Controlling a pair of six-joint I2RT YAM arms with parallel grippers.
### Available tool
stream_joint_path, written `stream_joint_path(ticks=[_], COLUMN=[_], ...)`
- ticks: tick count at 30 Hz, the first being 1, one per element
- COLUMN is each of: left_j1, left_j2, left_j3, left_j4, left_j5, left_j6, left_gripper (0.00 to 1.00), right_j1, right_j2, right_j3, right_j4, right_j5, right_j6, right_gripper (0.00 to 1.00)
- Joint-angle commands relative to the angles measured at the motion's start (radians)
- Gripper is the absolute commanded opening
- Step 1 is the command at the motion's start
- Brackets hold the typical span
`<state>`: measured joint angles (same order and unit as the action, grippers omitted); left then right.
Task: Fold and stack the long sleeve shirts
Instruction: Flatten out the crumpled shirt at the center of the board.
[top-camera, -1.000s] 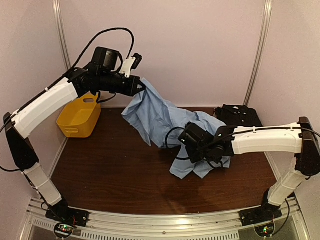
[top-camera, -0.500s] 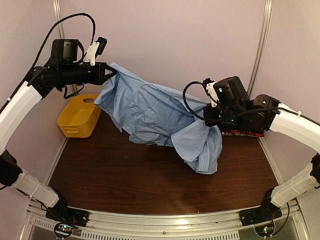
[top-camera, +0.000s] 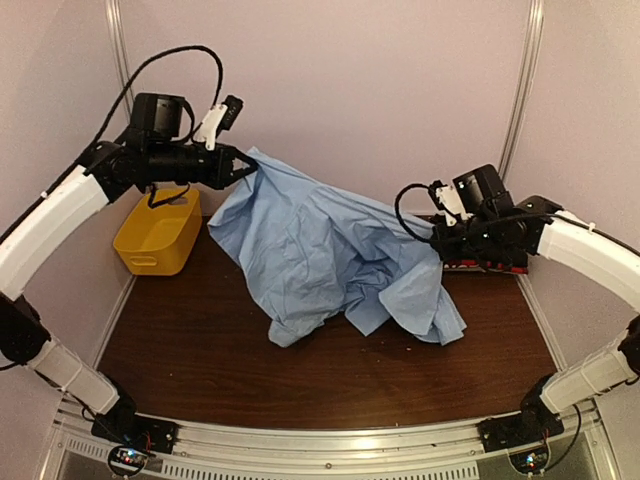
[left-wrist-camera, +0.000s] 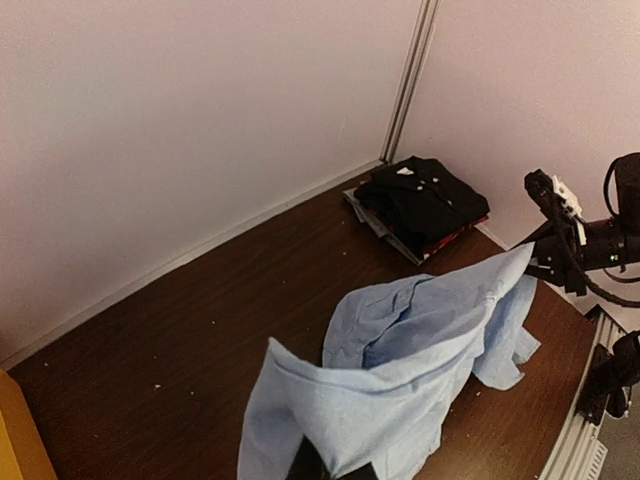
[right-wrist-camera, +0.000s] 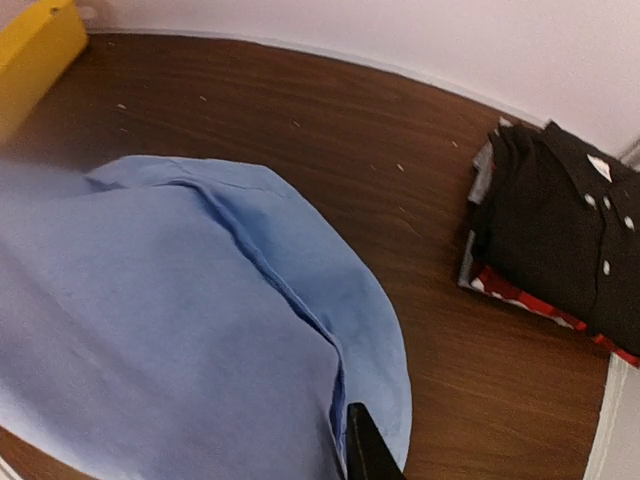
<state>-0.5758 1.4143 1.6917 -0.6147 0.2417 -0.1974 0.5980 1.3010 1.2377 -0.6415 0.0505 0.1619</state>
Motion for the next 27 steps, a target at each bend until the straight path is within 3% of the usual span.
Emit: stream_joint_path(ticks=[1,5,10,14,21,27], left_j1=[-0.003,-0.006,-0.006,-0.005,-0.003,0.009], left_j2=[0.12,0.237,0.361,0.429,0.494,0.496], left_j3=[-0.05,-0.044,-0.015,0.0,0.028,0.05], left_j4=[0.149,0.181,0.2,0.215,0.219,0.213], left_j5=[0.023,0.022,-0.009,0.005,-0.011,0.008], left_j6=[-0.053,-0.076,-0.091,-0.103,-0.109,-0.12], left_gripper=[0.0,0.0,0.0,0.0,0.0,0.0], right_j1=[-0.12,-0.152,-0.134,-0.053,0.111,0.122], right_j2=[0.082,0.125,0.09,0.039,-0.017,0.023], right_j3=[-0.055,-0.039,-0.067,-0.125,-0.233,-0.334], right_j4=[-0.132,-0.167,-0.137,-0.093,-0.013,0.131], right_j5=[0.158,0.291,0.229,0.19,0.123,0.055], right_j6=[0.053,0.098,0.08,0.065,0.118,0.142], right_gripper=[0.21,0.46,0.71,0.71,0.58,0.56])
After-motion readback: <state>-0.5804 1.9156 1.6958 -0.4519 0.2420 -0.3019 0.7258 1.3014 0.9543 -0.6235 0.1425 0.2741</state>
